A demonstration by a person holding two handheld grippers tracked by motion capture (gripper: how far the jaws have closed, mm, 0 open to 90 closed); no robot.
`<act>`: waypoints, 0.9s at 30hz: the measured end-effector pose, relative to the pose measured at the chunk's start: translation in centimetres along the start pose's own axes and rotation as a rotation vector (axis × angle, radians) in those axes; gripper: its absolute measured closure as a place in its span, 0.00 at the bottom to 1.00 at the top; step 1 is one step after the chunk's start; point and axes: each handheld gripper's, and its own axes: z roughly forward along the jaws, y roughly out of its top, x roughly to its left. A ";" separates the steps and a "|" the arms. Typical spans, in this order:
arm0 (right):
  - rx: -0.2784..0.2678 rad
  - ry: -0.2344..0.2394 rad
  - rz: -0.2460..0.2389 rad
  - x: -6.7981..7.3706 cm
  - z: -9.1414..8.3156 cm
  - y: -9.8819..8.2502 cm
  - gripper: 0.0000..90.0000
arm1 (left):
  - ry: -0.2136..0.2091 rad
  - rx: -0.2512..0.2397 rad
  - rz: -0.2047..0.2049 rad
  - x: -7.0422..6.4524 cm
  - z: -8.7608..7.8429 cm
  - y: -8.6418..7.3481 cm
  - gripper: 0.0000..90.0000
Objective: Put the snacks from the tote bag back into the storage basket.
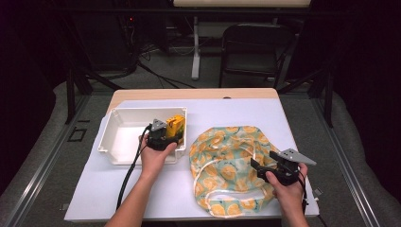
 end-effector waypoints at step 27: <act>-0.007 -0.003 0.022 -0.5 -0.2 0.0 0.17 | -0.021 -0.071 -0.058 0.1 -7.0 -2.6 0.29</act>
